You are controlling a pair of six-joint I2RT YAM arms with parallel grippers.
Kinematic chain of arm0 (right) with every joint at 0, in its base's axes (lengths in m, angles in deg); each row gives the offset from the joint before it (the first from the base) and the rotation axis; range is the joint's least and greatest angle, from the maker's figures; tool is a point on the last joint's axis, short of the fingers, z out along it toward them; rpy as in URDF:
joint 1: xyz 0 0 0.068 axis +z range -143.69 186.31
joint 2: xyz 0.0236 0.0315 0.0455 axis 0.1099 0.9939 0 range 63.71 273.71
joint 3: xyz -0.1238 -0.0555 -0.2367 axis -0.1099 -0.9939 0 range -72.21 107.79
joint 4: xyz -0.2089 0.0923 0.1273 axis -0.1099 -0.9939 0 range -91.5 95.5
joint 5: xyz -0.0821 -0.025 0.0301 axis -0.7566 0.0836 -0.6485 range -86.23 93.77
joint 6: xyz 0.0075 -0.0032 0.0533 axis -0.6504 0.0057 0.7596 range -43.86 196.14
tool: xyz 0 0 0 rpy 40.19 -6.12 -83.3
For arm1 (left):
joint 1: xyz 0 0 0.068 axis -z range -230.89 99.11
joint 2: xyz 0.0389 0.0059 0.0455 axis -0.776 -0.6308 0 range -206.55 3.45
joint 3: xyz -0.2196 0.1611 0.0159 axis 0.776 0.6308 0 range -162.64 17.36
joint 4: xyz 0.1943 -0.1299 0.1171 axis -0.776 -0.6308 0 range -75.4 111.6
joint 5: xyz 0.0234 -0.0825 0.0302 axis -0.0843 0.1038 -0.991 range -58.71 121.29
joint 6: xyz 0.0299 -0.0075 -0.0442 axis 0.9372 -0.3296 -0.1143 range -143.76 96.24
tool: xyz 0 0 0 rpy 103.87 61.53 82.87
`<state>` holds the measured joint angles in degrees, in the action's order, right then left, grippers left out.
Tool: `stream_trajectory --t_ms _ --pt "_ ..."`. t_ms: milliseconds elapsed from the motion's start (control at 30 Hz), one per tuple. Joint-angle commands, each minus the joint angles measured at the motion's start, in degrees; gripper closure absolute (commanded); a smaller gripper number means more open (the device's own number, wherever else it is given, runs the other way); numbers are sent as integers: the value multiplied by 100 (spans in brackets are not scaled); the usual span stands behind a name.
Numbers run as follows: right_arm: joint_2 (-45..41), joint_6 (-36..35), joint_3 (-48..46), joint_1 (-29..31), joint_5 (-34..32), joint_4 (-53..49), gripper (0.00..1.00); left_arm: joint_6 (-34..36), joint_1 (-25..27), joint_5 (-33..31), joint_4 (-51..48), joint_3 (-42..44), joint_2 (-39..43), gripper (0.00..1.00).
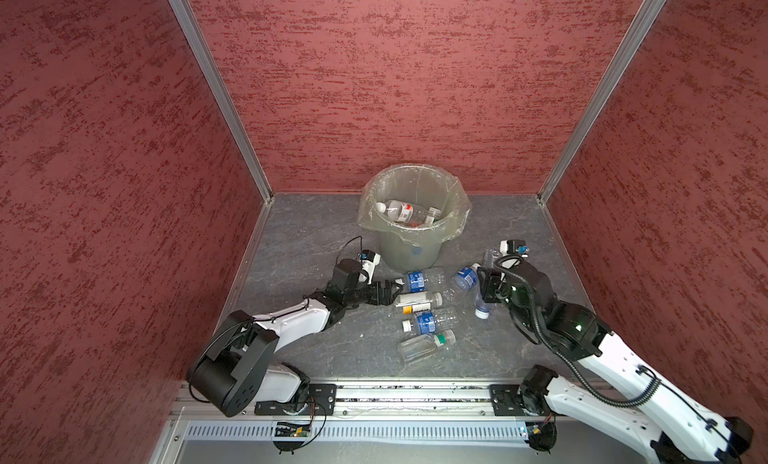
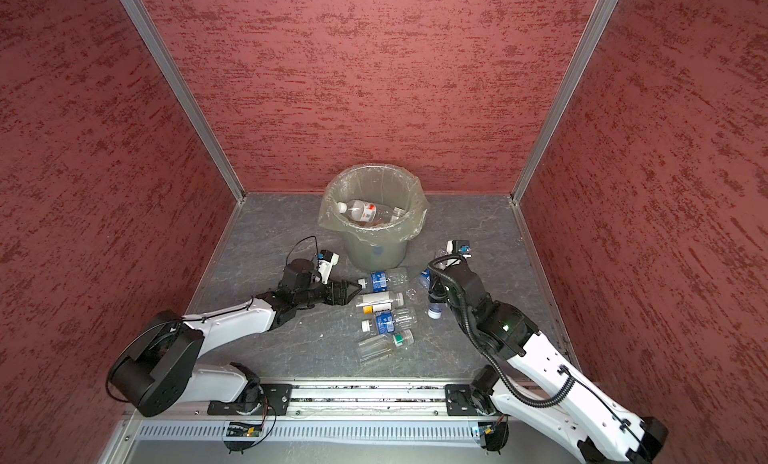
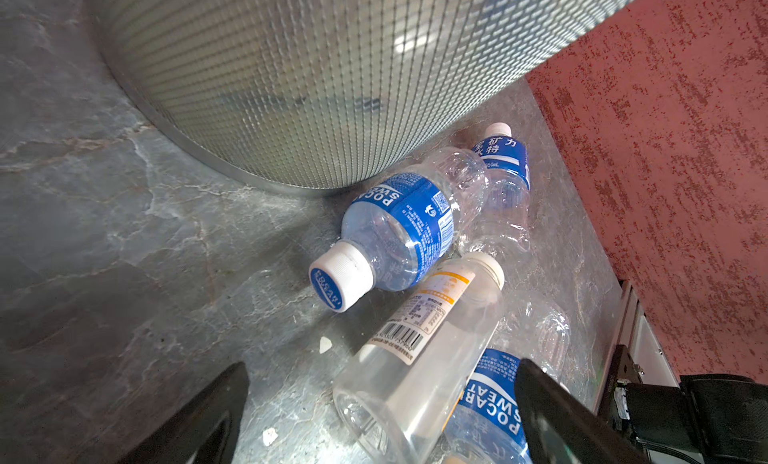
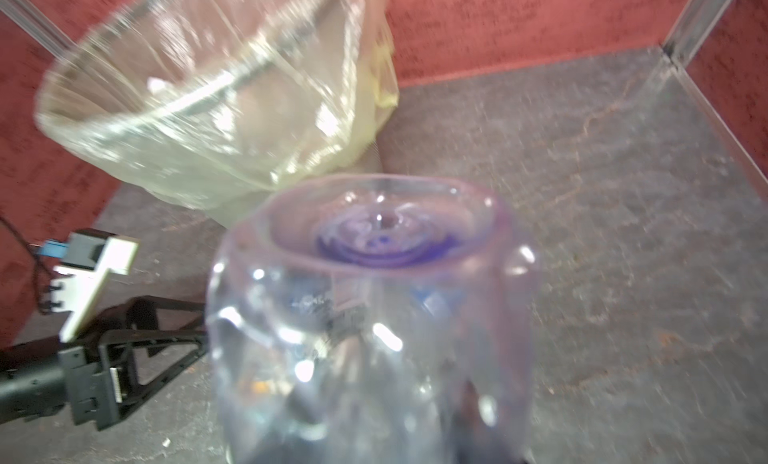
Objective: Throw the plastic bottles in the bin
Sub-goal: 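Lift the crushed clear bottle and carry it over the bin with the right gripper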
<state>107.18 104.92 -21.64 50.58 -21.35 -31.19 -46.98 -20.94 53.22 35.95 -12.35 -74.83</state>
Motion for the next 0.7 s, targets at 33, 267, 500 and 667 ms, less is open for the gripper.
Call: stream_trajectory --t_ms 33,267,500,667 --pt "-76 -313 271 203 -326 777 58 176 28 -169 24 -126 125 0" --pt "440 -728 806 302 -373 1540 58 238 42 -215 -11 -142 143 0" --pt "1605 -1422 1892 315 -540 2590 55 309 50 -316 -137 -178 175 0" --pt "3315 -1947 3959 135 -390 2653 56 298 62 -281 -143 -180 185 0"
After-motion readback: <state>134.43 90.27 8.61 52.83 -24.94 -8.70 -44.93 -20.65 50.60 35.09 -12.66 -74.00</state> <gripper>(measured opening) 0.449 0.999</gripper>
